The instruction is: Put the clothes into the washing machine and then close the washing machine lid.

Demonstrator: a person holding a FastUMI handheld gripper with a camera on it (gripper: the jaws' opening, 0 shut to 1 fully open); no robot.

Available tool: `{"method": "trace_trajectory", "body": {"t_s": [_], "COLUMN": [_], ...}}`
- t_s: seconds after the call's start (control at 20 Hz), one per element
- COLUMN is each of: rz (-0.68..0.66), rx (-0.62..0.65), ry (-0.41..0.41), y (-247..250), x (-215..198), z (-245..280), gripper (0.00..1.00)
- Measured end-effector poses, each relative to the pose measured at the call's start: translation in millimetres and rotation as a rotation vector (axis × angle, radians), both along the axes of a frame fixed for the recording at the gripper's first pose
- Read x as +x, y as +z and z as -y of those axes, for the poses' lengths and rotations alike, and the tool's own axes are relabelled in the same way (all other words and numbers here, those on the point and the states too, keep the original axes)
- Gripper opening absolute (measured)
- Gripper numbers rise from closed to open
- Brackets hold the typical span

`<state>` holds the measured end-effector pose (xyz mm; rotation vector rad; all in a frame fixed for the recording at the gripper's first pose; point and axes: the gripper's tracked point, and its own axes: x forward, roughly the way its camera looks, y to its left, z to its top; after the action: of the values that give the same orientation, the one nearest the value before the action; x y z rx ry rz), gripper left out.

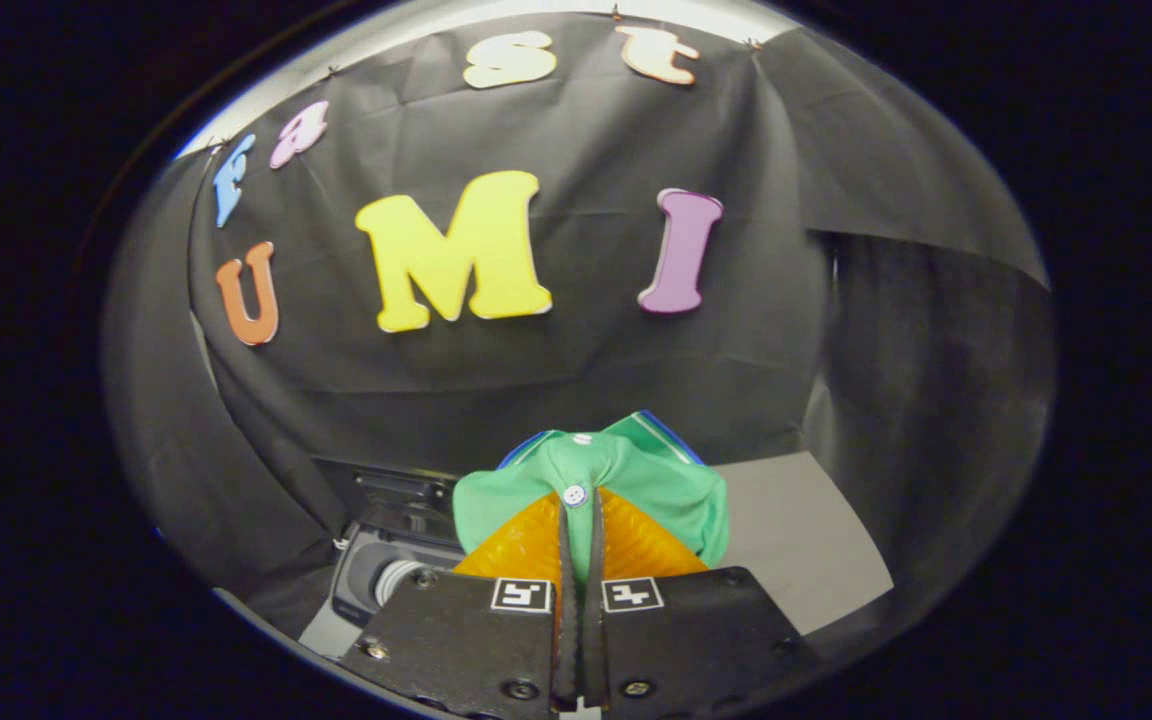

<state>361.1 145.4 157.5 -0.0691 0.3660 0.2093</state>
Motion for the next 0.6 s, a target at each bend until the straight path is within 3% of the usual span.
{"method": "trace_trajectory", "body": {"t_s": [0.6], "rz": [-0.017], "rx": [-0.027], "ry": [0.178], "y": [-22.9], "x": [-20.6], "z": [-136.7], "gripper": [0.06]}}
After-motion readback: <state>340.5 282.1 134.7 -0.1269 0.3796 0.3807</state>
